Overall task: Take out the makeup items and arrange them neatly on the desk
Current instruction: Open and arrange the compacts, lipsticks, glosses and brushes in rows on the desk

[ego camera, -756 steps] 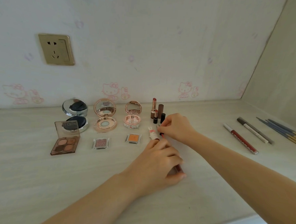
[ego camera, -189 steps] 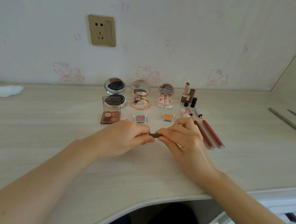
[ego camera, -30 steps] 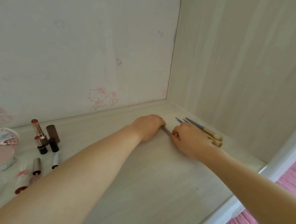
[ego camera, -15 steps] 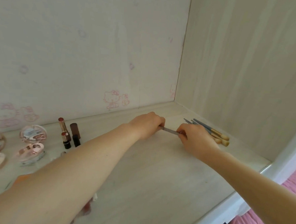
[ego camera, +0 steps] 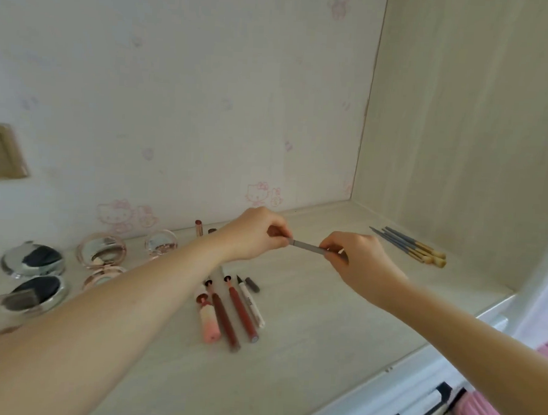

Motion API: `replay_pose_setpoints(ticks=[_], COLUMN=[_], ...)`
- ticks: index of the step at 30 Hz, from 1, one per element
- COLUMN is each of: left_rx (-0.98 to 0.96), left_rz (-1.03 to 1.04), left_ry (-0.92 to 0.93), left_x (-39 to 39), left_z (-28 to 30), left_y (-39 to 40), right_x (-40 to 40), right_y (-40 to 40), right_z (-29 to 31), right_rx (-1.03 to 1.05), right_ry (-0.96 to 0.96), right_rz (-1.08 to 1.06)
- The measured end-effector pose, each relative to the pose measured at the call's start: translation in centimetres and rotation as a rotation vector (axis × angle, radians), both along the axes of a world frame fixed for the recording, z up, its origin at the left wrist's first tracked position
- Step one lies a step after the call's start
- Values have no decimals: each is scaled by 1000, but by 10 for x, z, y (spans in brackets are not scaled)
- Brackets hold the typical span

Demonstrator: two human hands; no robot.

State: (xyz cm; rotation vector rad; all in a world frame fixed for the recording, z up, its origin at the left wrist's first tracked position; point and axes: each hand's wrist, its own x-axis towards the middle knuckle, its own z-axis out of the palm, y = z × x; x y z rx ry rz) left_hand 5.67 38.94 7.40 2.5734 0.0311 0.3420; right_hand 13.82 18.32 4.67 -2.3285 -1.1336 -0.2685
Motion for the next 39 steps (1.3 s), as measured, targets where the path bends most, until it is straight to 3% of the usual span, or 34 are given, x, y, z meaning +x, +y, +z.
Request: replay_pose_setpoints(ticks=[14,21,27,33,39], left_rx=[-859,-1189,-1106,-1021,-643], left_rz=[221,273,328,419,527], left_ry=[-153,-334,-403,-565,-519], left_x=[-170,-227,-250,-269,-277], left_z=[-28,-36,-43,-43,-57], left_y=[56,68,61,66,73], right_x=[-118,-182,-221,-225,-217], right_y=[58,109,140,149,159], right_z=[-12,-21,-26,-45,-54], right_rx=[104,217,319,117,87], right_ry=[174,508,786,320,246], right_rz=[201,358,439,431,399])
